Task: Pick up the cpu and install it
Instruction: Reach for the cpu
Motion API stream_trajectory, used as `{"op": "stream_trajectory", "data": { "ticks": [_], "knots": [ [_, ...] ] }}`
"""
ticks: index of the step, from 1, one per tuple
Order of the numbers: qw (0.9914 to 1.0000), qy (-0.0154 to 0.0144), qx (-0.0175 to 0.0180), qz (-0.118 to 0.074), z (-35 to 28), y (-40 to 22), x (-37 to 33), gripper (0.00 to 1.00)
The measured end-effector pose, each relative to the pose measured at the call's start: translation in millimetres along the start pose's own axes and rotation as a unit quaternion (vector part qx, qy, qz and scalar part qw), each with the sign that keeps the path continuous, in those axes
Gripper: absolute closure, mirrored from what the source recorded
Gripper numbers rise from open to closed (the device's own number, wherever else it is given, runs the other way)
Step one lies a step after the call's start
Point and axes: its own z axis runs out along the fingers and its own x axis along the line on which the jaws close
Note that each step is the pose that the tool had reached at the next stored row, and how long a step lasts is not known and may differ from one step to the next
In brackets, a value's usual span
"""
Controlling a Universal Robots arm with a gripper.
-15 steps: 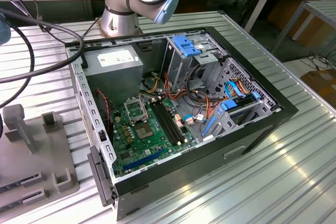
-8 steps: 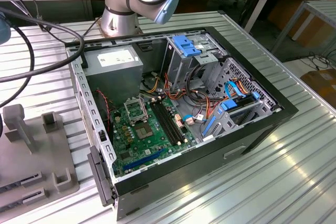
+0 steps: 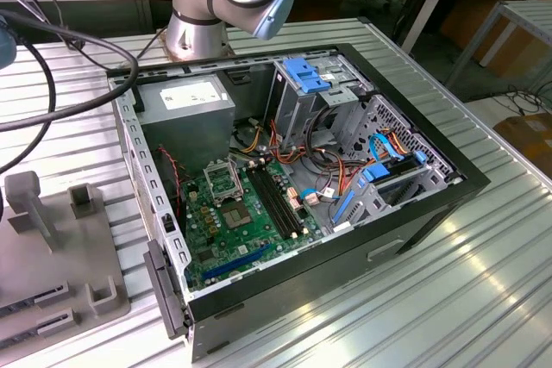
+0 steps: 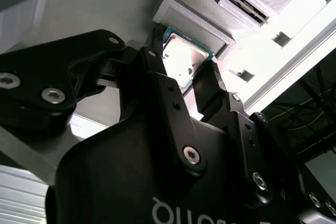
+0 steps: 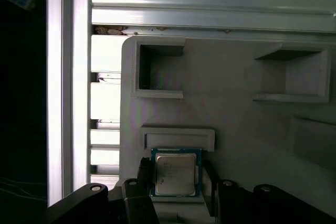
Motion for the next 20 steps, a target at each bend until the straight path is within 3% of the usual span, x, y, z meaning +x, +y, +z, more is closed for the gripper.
{"op": "stream_trajectory", "data": {
  "ticks": [20],
  "knots": [
    [1.0, 0.0022, 0.0001, 0.0, -13.4, -0.1, -0.3, 0.53]
  ]
}}
